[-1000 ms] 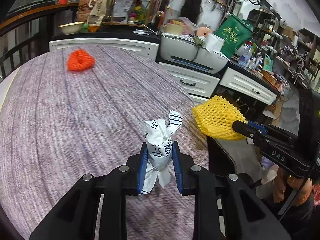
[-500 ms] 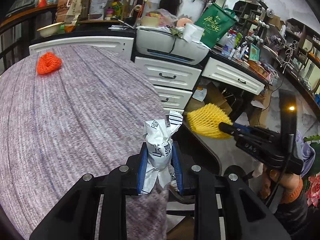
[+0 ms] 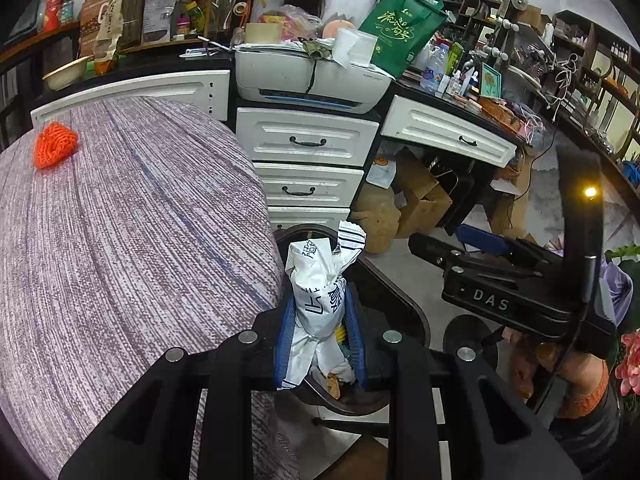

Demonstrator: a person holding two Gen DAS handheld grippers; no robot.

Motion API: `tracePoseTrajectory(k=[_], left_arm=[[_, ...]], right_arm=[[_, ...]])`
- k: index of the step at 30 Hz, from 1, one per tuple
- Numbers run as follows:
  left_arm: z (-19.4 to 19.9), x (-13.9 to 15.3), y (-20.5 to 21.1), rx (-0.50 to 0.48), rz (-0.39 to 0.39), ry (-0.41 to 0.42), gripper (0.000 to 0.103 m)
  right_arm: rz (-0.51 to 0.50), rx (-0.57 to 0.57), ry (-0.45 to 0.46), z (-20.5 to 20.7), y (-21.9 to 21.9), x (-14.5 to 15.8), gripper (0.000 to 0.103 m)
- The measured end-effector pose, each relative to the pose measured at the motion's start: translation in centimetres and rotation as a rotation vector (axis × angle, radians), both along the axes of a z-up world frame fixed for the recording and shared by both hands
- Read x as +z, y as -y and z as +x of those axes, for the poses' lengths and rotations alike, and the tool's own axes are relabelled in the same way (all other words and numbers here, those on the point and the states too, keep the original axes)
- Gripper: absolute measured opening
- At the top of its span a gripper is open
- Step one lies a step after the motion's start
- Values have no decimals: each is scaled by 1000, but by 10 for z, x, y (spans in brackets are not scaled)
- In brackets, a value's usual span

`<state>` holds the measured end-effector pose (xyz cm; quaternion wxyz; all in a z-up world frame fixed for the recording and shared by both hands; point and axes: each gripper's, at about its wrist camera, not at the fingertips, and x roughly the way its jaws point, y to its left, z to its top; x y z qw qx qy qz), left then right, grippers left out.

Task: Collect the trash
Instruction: 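Carry the yellow net and napkin to the bin and open both grippers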

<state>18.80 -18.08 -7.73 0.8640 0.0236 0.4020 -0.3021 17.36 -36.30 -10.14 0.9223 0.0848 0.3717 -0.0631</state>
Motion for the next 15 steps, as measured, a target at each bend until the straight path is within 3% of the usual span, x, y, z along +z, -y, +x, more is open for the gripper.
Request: tracePoseTrajectory(k=[10, 15], left_arm=[[5, -14, 19, -35, 24, -34, 25], [11, -18, 23, -23, 14, -54, 25]], right_arm=[[-17, -44, 172, -23, 3, 31, 87], [15, -29, 211, -27, 5, 36, 87]])
